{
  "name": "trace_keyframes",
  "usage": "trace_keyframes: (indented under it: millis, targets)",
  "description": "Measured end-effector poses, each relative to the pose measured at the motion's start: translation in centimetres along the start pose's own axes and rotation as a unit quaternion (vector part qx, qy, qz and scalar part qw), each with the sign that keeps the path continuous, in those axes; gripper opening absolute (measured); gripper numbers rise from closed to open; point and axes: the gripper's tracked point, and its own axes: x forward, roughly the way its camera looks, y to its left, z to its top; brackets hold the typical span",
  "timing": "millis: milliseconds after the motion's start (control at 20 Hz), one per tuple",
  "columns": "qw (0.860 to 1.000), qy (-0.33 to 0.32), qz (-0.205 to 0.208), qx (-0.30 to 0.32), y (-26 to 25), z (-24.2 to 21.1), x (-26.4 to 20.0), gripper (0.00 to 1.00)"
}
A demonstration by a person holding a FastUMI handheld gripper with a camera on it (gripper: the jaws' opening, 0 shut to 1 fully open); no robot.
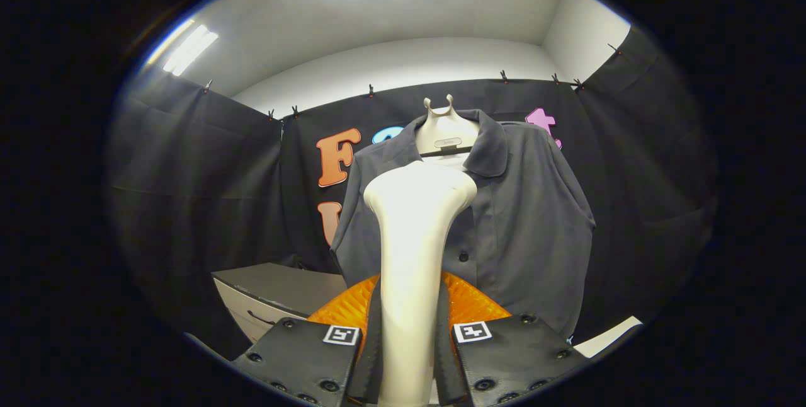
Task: Iron the clothes twice with a garment steamer, once on the left side and once on the right side.
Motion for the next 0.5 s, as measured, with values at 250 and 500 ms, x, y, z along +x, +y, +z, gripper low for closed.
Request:
trace_keyframes:
  millis: [250,500]
  targets:
    - [1.000,-0.008,-0.008,0.004,-1.2,-1.6,1.5,0.41]
    - [1.000,-0.006,-0.010,0.007,-1.1,-2.6,4.1,0.40]
